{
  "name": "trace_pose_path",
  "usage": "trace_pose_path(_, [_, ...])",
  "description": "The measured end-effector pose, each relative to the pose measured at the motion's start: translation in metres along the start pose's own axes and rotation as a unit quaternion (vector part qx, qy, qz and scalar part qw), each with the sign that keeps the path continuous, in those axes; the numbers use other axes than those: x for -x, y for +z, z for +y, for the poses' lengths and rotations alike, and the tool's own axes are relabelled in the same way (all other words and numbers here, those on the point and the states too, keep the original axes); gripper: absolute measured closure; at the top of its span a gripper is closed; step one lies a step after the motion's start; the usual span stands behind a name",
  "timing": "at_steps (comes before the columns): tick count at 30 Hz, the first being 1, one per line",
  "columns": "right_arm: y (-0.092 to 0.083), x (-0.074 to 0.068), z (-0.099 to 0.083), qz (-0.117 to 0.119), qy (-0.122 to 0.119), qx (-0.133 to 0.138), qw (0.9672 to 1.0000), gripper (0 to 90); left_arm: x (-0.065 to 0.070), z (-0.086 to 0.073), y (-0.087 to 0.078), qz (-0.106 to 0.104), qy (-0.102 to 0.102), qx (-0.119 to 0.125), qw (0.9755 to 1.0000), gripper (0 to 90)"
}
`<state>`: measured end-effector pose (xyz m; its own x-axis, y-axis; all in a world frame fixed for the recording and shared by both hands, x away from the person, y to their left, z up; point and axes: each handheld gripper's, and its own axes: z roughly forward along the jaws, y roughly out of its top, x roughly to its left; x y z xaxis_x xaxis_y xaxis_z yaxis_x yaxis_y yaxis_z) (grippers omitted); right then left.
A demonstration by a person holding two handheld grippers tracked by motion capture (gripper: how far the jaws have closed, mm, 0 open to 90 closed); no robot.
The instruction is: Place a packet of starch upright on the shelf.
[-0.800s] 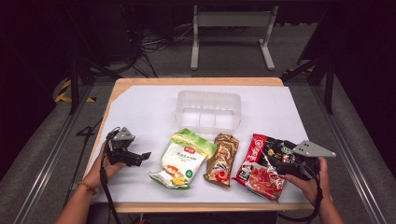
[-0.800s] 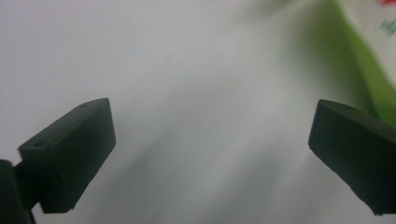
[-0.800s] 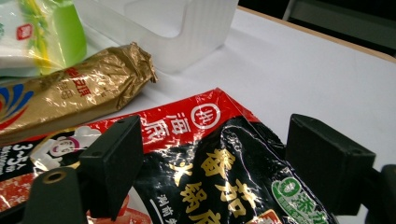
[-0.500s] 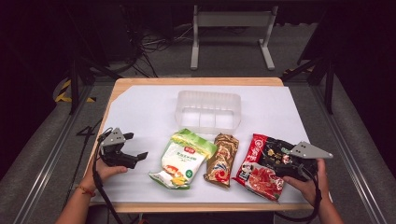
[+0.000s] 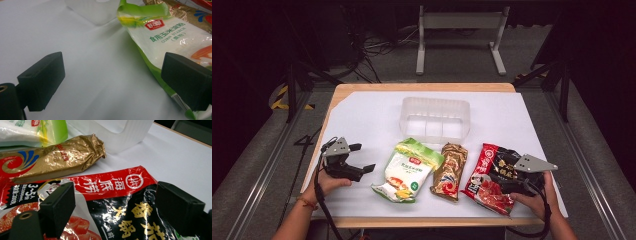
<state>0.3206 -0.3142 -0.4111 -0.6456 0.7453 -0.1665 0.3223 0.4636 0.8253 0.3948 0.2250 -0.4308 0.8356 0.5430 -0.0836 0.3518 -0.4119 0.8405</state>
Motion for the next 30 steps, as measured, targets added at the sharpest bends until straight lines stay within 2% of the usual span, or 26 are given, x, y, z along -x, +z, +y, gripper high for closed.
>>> trace_pose_path(4, [0.002,-0.003,0.000,0.002,-0.009,-0.004,1.0000,16.0,0.000,0.008,0.010,-0.039,-0.004,-0.018,0.9991,10.9])
trace_pose_path(5, [0.003,-0.004,0.000,0.002,-0.010,-0.005,0.9999,16.1,0.001,0.010,0.013,-0.042,-0.002,-0.020,0.9989,11.3])
trace_pose_path(7, [0.003,-0.004,0.000,0.004,-0.009,-0.006,0.9999,16.2,0.003,0.020,0.024,-0.061,-0.003,-0.028,0.9977,11.8])
trace_pose_path(9, [0.003,-0.004,0.000,0.005,-0.009,-0.006,0.9999,16.2,0.003,0.024,0.028,-0.063,0.001,-0.035,0.9974,11.4])
trace_pose_path(10, [0.003,-0.005,0.000,0.006,-0.008,-0.005,0.9999,16.2,0.003,0.028,0.034,-0.072,0.004,-0.045,0.9964,11.1])
trace_pose_path(12, [0.002,-0.006,0.001,0.007,-0.011,-0.006,0.9999,16.2,0.002,0.034,0.043,-0.076,-0.002,-0.053,0.9957,10.0])
trace_pose_path(13, [0.002,-0.006,0.001,0.008,-0.011,-0.007,0.9999,16.2,0.002,0.039,0.053,-0.082,0.001,-0.057,0.9950,9.9])
trace_pose_path(14, [0.002,-0.006,0.001,0.008,-0.011,-0.007,0.9999,16.2,0.002,0.039,0.053,-0.082,0.001,-0.057,0.9950,10.0])
trace_pose_path(15, [0.003,-0.007,0.001,0.008,-0.013,-0.008,0.9999,16.2,0.000,0.043,0.062,-0.085,-0.003,-0.071,0.9938,9.7])
trace_pose_path(23, [0.005,-0.009,0.001,0.013,-0.021,-0.016,0.9996,16.1,-0.010,0.046,0.085,-0.101,-0.031,-0.094,0.9899,9.0])
trace_pose_path(25, [0.005,-0.010,0.001,0.015,-0.021,-0.016,0.9995,16.1,-0.010,0.044,0.091,-0.116,-0.039,-0.101,0.9873,9.0])
trace_pose_path(28, [0.006,-0.010,0.001,0.016,-0.023,-0.020,0.9994,16.1,-0.006,0.045,0.097,-0.128,-0.030,-0.116,0.9846,9.2])
trace_pose_path(30, [0.006,-0.011,0.001,0.016,-0.023,-0.021,0.9994,16.1,-0.005,0.045,0.099,-0.127,-0.028,-0.114,0.9849,9.8])
